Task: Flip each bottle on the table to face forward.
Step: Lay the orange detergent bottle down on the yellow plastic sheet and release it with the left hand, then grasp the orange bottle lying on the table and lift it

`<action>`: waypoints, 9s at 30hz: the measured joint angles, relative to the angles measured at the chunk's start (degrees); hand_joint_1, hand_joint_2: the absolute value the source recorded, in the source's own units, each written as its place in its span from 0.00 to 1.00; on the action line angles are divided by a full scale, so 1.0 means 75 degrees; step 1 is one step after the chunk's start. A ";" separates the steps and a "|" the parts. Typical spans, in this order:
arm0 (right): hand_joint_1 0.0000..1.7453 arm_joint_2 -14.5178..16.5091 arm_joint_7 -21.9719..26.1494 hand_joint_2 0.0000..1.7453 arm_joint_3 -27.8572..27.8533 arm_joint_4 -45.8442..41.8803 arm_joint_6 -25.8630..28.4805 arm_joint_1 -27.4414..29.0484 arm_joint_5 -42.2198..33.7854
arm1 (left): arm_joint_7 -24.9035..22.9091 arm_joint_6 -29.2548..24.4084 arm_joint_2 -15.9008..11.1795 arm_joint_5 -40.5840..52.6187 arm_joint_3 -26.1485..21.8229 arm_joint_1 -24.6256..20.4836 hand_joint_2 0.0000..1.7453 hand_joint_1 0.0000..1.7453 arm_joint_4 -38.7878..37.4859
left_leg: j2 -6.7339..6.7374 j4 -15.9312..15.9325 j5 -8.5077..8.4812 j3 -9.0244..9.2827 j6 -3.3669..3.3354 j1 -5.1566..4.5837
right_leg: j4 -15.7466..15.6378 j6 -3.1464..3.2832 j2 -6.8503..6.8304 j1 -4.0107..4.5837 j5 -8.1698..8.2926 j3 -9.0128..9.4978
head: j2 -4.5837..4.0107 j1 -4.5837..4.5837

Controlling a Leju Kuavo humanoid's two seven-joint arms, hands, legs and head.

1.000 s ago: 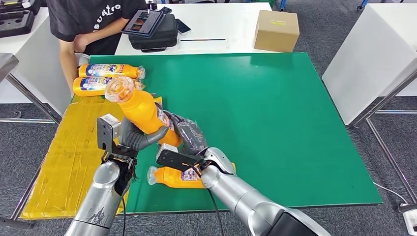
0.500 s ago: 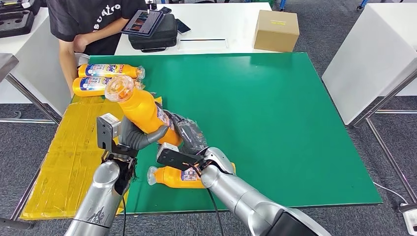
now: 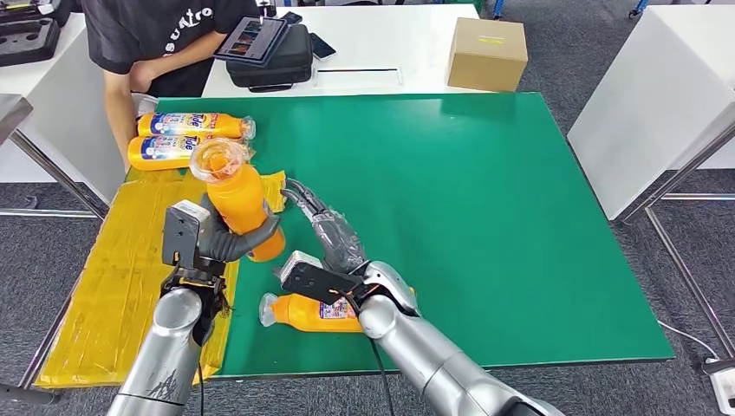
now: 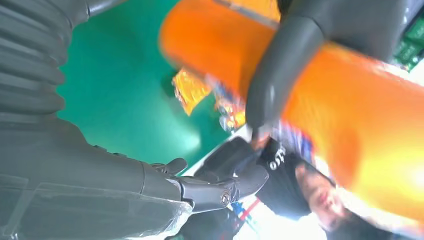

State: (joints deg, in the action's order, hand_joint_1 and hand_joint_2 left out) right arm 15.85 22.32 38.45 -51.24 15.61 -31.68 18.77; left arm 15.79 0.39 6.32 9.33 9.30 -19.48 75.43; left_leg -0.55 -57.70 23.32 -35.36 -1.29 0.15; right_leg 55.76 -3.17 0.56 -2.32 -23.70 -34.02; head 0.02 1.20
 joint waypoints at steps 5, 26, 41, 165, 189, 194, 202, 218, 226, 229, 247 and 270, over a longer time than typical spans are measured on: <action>0.00 -0.0339 -0.0219 1.00 -0.0315 -0.1498 -0.0260 0.0543 0.0163 | -0.0023 -0.0383 -0.0119 0.0327 -0.0186 0.0042 1.00 1.00 0.0048 | 0.0000 0.0000 0.0000 -0.0001 0.0000 -0.0001 | -0.0001 0.0000 0.0000 -0.0001 0.0000 0.0000 | -0.0001 -0.0001; 0.00 -0.1549 -0.0929 1.00 -0.0395 -0.4440 0.0912 0.1862 0.2184 | -0.1013 -0.4262 -0.0848 0.6383 -0.0709 -0.0610 1.00 1.00 -0.1043 | 0.0002 0.0000 -0.0001 0.0000 0.0000 0.0000 | -0.0001 0.0000 0.0002 0.0000 0.0001 -0.0003 | -0.0001 -0.0001; 0.00 -0.1776 -0.1307 1.00 0.0033 -0.4636 0.0726 0.1862 0.2732 | -0.1309 -0.4440 -0.1140 0.8324 -0.0452 -0.2231 1.00 1.00 -0.4345 | 0.0001 0.0000 -0.0008 -0.0003 -0.0001 -0.0001 | -0.0001 -0.0001 0.0001 -0.0001 0.0005 -0.0003 | -0.0001 -0.0001; 0.00 -0.4192 -0.2385 1.00 0.1198 -0.4831 -0.2952 0.0864 0.1454 | -0.0216 -0.3406 -0.0723 0.4695 -0.1854 -0.2957 1.00 0.00 -0.5858 | -0.0002 -0.0003 -0.0014 0.0000 -0.0003 -0.0007 | -0.0002 -0.0014 0.0000 -0.0006 0.0014 0.0005 | -0.0002 0.0001; 0.00 -0.3436 -0.2497 1.00 0.2064 -0.2446 -0.2747 0.0498 0.1791 | -0.0060 -0.3524 -0.0641 0.4509 -0.1856 -0.2944 1.00 0.00 -0.5883 | -0.0004 -0.0002 -0.0015 -0.0005 -0.0005 -0.0007 | -0.0001 -0.0014 -0.0002 -0.0007 0.0014 0.0007 | -0.0001 0.0000; 0.00 -0.3109 -0.2520 1.00 0.2245 -0.1885 -0.2654 0.0326 0.1948 | -0.0012 -0.3540 -0.0641 0.4430 -0.1855 -0.2944 1.00 0.00 -0.5910 | -0.0002 -0.0002 -0.0015 -0.0004 -0.0005 -0.0005 | -0.0001 -0.0014 -0.0001 -0.0005 0.0014 0.0006 | -0.0001 0.0000; 0.00 -0.2560 -0.2773 1.00 0.2645 -0.0796 -0.2283 0.0020 0.2690 | 0.0047 -0.3529 -0.0641 0.4365 -0.1857 -0.2944 1.00 0.00 -0.5939 | 0.0004 -0.0002 -0.0016 0.0008 -0.0005 -0.0002 | -0.0001 -0.0014 0.0005 -0.0003 0.0014 0.0010 | -0.0001 -0.0001; 1.00 -0.2089 -0.3066 1.00 0.3022 0.0222 -0.1826 -0.0145 0.3549 | 0.0090 -0.3410 -0.0627 0.4202 -0.1857 -0.2945 1.00 0.00 -0.5939 | 0.0076 0.0007 -0.0009 0.0115 0.0014 0.0011 | -0.0011 0.0036 0.0072 0.0015 0.0051 0.0066 | 0.0000 -0.0001; 1.00 -0.2036 -0.3114 1.00 0.2989 0.0307 -0.1650 -0.0110 0.3720 | 0.0101 -0.3393 -0.0606 0.4139 -0.1857 -0.2945 1.00 0.00 -0.5949 | 0.0078 0.0007 -0.0036 0.0117 0.0021 0.0011 | -0.0010 0.0041 0.0076 0.0015 0.0077 0.0068 | -0.0001 -0.0001; 1.00 -0.2035 -0.3148 1.00 0.2895 0.0293 -0.1405 -0.0048 0.3779 | 0.0114 -0.3403 -0.0608 0.4117 -0.1857 -0.2945 1.00 0.00 -0.5954 | 0.0078 0.0007 -0.0038 0.0114 0.0018 0.0011 | -0.0009 0.0041 0.0076 0.0014 0.0078 0.0069 | -0.0001 -0.0001; 1.00 -0.2301 -0.3275 1.00 0.1783 -0.1081 -0.0163 0.0634 0.3927 | 0.0305 -0.3454 -0.0625 0.3784 -0.1857 -0.2741 1.00 0.00 -0.5931 | 0.0034 0.0002 -0.0076 -0.0041 -0.0007 0.0004 | -0.0006 0.0013 0.0040 0.0009 0.0098 -0.0044 | -0.0001 -0.0001; 1.00 -0.1778 -0.2093 1.00 -0.0749 -0.2521 0.3006 0.1369 0.4047 | 0.0617 -0.3477 -0.0391 0.3485 -0.1607 -0.1919 1.00 0.00 -0.4474 | 0.0034 0.0002 -0.0076 -0.0075 -0.0006 0.0003 | -0.0007 0.0013 0.0038 0.0006 0.0097 -0.0084 | -0.0002 0.0000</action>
State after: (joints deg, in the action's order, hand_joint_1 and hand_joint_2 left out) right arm 2.52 6.63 32.84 -70.15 38.15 -21.41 49.12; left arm 20.41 -25.69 3.38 35.47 -2.75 -33.87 41.87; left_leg -0.30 -57.68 22.75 -35.93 -1.34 0.18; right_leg 55.70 -3.08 0.85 -2.28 -22.97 -34.65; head 0.00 1.20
